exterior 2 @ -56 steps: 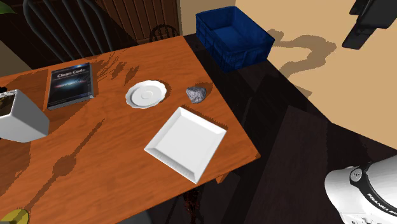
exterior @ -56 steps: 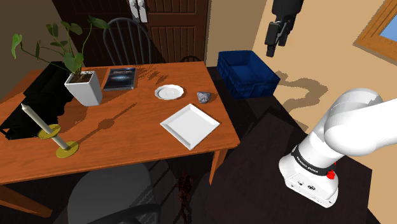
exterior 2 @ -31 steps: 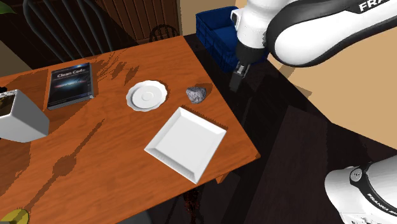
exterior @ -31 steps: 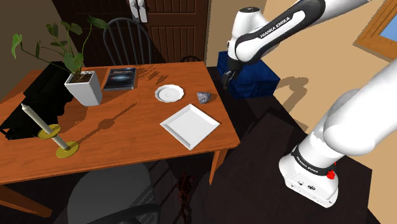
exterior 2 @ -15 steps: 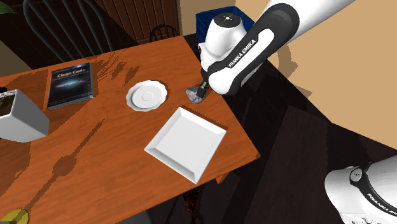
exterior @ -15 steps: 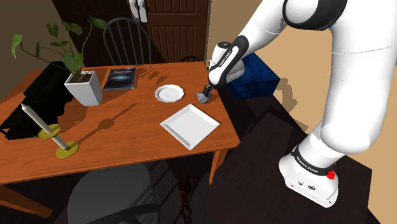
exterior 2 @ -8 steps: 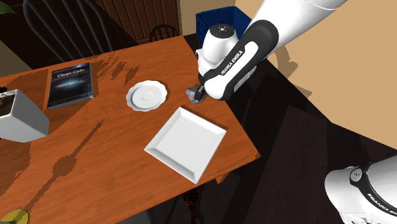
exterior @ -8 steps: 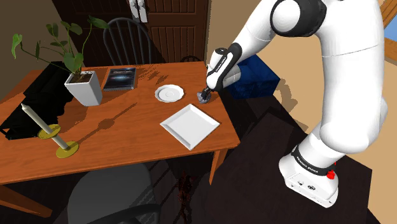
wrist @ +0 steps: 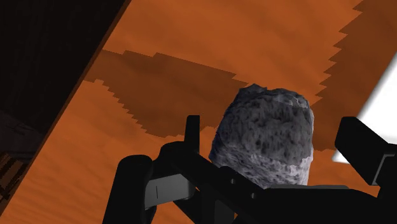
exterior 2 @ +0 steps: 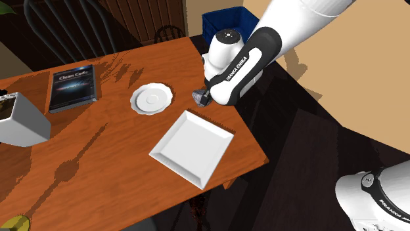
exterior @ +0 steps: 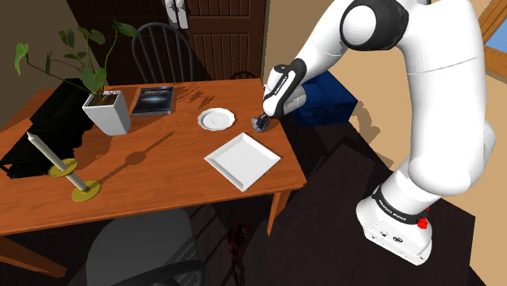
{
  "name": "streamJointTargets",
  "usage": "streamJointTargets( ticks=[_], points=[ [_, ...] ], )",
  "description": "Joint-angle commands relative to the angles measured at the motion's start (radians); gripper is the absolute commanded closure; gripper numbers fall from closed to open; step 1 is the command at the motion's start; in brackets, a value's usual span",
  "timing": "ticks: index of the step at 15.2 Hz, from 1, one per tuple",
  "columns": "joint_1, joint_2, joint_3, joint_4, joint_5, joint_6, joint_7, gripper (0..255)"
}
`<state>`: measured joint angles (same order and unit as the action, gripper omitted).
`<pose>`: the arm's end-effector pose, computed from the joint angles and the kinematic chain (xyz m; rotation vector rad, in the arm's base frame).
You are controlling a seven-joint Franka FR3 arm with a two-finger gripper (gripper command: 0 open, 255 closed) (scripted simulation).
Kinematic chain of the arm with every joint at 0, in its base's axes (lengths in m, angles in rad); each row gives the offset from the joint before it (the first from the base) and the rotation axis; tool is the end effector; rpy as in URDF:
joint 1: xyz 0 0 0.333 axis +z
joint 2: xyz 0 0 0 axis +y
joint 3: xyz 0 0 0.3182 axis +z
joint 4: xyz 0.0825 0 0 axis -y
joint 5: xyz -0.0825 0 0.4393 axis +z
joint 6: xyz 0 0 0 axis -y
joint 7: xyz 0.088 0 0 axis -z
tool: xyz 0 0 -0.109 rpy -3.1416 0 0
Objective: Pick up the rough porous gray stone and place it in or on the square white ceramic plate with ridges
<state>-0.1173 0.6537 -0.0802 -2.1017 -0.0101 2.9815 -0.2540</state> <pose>0.5993 -0.1218 0.0743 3.0228 0.1336 0.3206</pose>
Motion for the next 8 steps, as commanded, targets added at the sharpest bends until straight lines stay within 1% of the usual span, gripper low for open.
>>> streamJointTargets(
  ticks=[1, 2, 8],
  points=[
    [0.000, 0.000, 0.000, 0.000, 0.000, 0.000, 0.000, 0],
    [0.000, 0.000, 0.000, 0.000, 0.000, 0.000, 0.000, 255],
    [0.001, 0.000, 0.000, 0.001, 0.000, -0.001, 0.001, 255]
  ],
)
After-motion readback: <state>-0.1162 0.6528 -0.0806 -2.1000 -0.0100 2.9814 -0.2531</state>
